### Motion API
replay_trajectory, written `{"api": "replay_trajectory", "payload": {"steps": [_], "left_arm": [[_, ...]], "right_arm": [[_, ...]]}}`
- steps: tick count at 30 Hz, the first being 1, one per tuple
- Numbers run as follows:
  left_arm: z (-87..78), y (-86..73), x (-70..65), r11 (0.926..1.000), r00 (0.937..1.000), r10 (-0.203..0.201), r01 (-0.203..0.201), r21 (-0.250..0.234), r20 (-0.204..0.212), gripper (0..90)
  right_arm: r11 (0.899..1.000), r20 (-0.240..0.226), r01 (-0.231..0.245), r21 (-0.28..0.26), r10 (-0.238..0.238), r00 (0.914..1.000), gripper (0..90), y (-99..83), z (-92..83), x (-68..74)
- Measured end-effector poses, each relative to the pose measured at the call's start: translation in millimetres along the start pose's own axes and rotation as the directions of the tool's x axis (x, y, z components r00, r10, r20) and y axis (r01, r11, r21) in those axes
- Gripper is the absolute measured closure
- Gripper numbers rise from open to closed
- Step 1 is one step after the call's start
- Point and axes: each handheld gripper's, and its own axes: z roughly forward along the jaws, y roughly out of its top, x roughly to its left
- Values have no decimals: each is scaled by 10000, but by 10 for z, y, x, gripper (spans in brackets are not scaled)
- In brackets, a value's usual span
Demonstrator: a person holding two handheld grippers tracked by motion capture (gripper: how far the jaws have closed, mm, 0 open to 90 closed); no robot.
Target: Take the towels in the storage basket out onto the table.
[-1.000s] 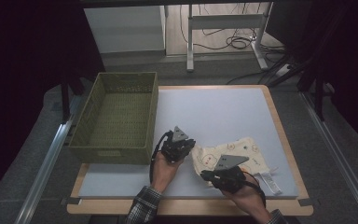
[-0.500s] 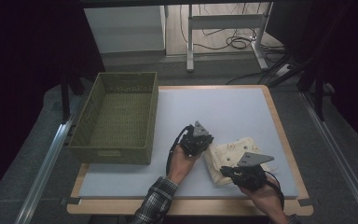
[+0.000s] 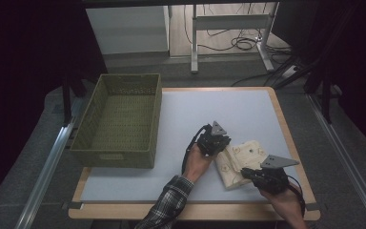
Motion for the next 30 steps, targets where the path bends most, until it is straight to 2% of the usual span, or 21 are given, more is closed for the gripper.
{"api": "replay_trajectory", "payload": {"steps": [3,14,21,24,27,30], "left_arm": [[80,59,-31,9998,9998,189,-189,64,62,839],[320,240,-132,9992,9986,399,-398,-11,361,838],[462,363,-200,9969,9961,776,-779,62,410,837],[519,410,-227,9969,9960,789,-792,33,417,837],[572,451,-245,9945,9941,1003,-1015,262,421,837],[646,459,-270,9934,9936,1052,-1068,414,405,835]], "right_arm": [[10000,127,-84,-11,84,9999,842,-23,-43,-52],[9985,589,-539,-112,545,9968,841,-120,-221,-254],[9968,915,-771,-193,786,9927,841,-179,-321,-384],[9960,1048,-868,-195,884,9906,841,-198,-347,-435],[9951,1108,-975,-188,990,9889,841,-218,-360,-476],[9947,1211,-1025,-97,1029,9873,840,-254,-349,-511]]}}
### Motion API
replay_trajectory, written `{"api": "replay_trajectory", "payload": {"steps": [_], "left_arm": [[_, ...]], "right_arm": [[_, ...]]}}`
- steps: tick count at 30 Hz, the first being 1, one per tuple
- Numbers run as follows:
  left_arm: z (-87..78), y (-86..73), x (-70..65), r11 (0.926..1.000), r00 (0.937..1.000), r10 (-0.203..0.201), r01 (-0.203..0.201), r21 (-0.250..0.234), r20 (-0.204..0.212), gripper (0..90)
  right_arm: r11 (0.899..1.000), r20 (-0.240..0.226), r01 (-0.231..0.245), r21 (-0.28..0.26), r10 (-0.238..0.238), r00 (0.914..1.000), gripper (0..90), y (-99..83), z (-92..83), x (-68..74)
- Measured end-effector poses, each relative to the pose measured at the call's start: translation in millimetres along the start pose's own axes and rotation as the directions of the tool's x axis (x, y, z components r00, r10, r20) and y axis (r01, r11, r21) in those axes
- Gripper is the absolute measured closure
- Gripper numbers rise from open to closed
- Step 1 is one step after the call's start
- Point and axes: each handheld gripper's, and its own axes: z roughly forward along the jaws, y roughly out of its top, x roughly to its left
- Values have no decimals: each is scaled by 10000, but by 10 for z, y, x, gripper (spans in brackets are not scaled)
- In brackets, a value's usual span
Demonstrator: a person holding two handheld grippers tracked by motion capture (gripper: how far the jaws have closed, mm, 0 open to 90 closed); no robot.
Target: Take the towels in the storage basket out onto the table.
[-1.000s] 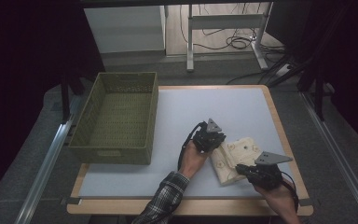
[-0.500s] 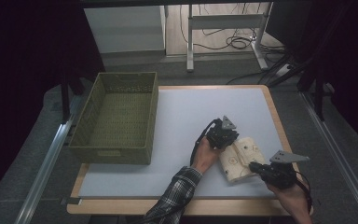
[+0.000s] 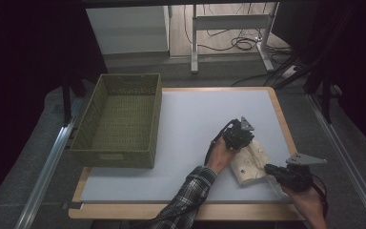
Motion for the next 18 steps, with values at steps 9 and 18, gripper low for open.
{"api": "replay_trajectory", "payload": {"steps": [9,18], "left_arm": [[113,-44,7,9988,9987,-489,489,-50,-147,627],[-123,9,40,9978,9978,-497,477,-454,-442,418]], "right_arm": [[9993,166,-343,137,340,9993,778,-112,66,-101],[9992,995,-346,-214,366,9944,633,-71,-152,-189]]}}
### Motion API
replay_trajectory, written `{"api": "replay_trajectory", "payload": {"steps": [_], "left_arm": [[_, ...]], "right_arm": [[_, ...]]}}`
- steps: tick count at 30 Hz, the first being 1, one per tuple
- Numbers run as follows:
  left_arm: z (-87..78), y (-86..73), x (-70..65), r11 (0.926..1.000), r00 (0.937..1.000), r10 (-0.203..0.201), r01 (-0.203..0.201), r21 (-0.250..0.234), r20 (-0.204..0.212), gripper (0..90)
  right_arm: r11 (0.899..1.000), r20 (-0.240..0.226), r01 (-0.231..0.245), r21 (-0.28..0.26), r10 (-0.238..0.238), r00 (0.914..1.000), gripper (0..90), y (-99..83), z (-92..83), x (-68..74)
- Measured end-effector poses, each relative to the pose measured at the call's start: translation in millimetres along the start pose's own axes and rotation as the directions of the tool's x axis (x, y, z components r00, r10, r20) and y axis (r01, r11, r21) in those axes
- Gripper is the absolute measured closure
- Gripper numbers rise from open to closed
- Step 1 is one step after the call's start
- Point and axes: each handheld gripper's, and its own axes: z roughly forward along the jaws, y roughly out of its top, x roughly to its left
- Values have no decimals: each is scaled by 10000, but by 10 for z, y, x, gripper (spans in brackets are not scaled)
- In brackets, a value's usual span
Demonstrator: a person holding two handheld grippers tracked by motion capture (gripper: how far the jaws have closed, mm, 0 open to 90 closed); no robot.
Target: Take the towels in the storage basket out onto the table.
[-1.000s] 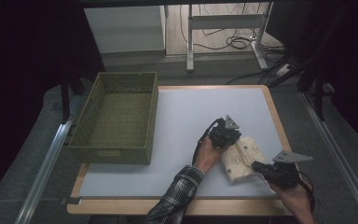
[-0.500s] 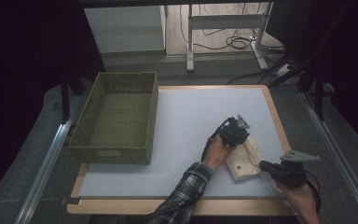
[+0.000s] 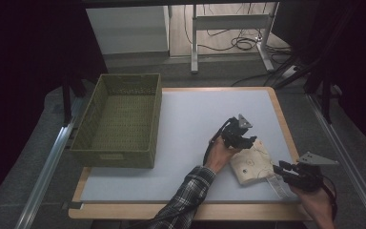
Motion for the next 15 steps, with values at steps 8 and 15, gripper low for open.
{"api": "replay_trajectory", "payload": {"steps": [8,15], "left_arm": [[-222,-220,72,9985,9999,76,-69,544,-125,428],[-328,-511,196,9931,9981,-623,622,991,-13,449]], "right_arm": [[10000,235,-29,48,28,9997,593,111,42,-77],[9979,143,-60,645,51,9999,537,-5,222,-93]]}}
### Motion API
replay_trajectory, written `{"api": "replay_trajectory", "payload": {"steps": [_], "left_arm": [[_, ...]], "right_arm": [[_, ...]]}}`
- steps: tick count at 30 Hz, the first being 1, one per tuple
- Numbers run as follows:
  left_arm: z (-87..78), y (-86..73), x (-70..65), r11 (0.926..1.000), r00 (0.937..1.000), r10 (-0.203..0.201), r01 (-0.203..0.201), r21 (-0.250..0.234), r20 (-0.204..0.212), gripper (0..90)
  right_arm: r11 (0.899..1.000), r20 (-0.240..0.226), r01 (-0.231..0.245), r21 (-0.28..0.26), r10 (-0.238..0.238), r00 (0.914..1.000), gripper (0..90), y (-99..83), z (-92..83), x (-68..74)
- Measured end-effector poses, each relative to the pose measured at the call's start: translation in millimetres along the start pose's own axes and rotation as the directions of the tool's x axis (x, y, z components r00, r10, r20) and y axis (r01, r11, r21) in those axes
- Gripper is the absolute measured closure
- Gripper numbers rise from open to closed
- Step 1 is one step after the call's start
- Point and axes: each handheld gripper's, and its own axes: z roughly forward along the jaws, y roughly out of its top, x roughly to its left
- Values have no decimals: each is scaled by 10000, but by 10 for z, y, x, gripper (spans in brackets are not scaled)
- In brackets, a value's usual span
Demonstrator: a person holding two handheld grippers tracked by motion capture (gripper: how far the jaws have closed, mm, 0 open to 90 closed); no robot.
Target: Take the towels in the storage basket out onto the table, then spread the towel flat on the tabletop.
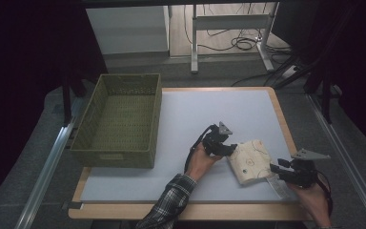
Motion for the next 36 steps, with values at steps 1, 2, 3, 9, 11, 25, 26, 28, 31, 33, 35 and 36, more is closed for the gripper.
{"api": "replay_trajectory", "payload": {"steps": [1,2,3,9,11,25,26,28,31,33,35,36], "left_arm": [[12,-26,16,9999,10000,6,-5,106,-84,449],[31,-51,30,9999,9999,-101,102,138,-104,449],[43,-66,47,9996,9999,-127,128,237,-75,449],[143,-150,79,9982,9998,-215,212,567,32,448],[158,-169,81,9978,9992,-392,384,545,123,450],[115,-185,5,9986,9955,-396,364,380,862,845],[106,-180,5,9990,9960,-329,302,334,836,846],[57,-159,18,9995,9965,-295,284,144,778,846],[-20,-128,52,9996,9971,-287,289,-8,707,844],[-71,-122,79,9994,9973,-335,342,-92,661,843],[-125,-118,120,9996,9979,-274,277,-45,582,841],[-139,-117,131,9995,9981,-301,305,-71,543,840]], "right_arm": [[10000,27,-13,69,13,10000,531,-19,11,-3],[9999,48,-32,147,31,10000,527,-36,18,-8],[9997,37,-59,218,59,10000,522,-53,26,-14],[9993,-262,-209,321,217,9994,495,-131,80,0],[9993,-216,-129,360,137,9997,497,-130,80,16],[9922,-1230,-901,858,1002,9873,831,-88,82,40],[9929,-1234,-832,849,934,9880,832,-78,76,46],[9936,-1296,-825,771,920,9873,832,-65,66,57],[9961,-1459,-677,564,752,9864,831,-14,46,102],[9973,-1559,-557,475,625,9858,830,27,33,132],[9983,-1700,-456,363,511,9841,829,81,17,171],[9989,-1799,-385,271,428,9828,829,123,12,199]]}}
